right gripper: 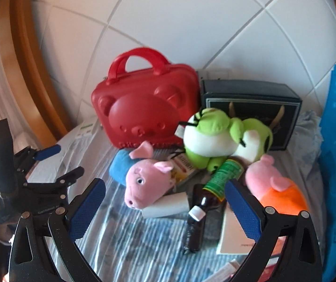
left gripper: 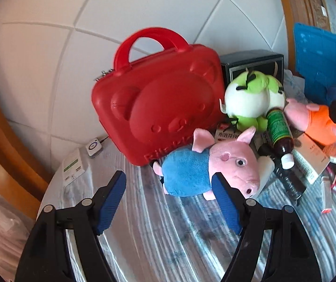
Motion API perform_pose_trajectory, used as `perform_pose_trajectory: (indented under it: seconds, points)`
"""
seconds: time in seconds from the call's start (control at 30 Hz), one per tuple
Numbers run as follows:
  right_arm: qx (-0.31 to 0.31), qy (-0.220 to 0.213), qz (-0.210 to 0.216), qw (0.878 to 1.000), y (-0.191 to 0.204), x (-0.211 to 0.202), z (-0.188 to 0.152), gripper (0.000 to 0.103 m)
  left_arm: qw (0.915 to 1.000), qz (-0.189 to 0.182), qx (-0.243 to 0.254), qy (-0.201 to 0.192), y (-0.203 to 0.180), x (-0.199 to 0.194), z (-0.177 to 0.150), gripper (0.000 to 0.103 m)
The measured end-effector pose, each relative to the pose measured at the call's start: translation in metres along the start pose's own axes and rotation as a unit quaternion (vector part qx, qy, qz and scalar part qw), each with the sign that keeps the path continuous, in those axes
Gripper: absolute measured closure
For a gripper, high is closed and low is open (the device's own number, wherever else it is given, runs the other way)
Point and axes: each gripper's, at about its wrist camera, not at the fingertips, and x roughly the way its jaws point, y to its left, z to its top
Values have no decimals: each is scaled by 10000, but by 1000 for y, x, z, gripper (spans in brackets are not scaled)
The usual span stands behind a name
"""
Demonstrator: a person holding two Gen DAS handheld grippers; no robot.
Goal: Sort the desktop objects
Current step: 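Move both tools back toward the blue-and-pink pig plush on the bed, then grasp the blue-and-pink pig plush with both tools together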
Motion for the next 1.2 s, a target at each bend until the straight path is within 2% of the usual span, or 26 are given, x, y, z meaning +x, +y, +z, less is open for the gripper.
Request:
perform_pose_trajectory:
  seconds: [0.13,0.33,0.5,0.57,0.7,0.87,0.9,0.93,1.03,1.2]
  points:
    - [-101,336,116,9993,3,45,0,0,9979,-406,427,254,2,40,-23,28]
    - [126,738,292,9968,-4,96,2,0,9942,-939,350,378,15,91,-32,28]
    - [162,1106,460,9927,4,134,3,0,9858,-1620,324,310,16,125,-30,28]
    - [154,1201,480,9915,7,148,5,0,9799,-1936,364,319,14,134,-32,28]
    - [206,1528,539,9866,8,176,6,0,9777,-1979,630,313,7,143,-34,24]
    - [215,1955,481,9793,12,205,1,0,9767,-2074,468,300,2,152,-25,20]
    - [251,1972,424,9791,12,209,0,3,9767,-2066,503,306,0,153,-25,20]
    - [316,1897,396,9805,11,207,-1,12,9769,-2044,541,296,-3,152,-24,20]
    - [426,1675,492,9837,4,197,1,21,9752,-2181,307,230,2,147,-22,24]
    - [162,1458,456,9881,8,177,4,23,9770,-2112,306,-43,-4,124,-16,29]
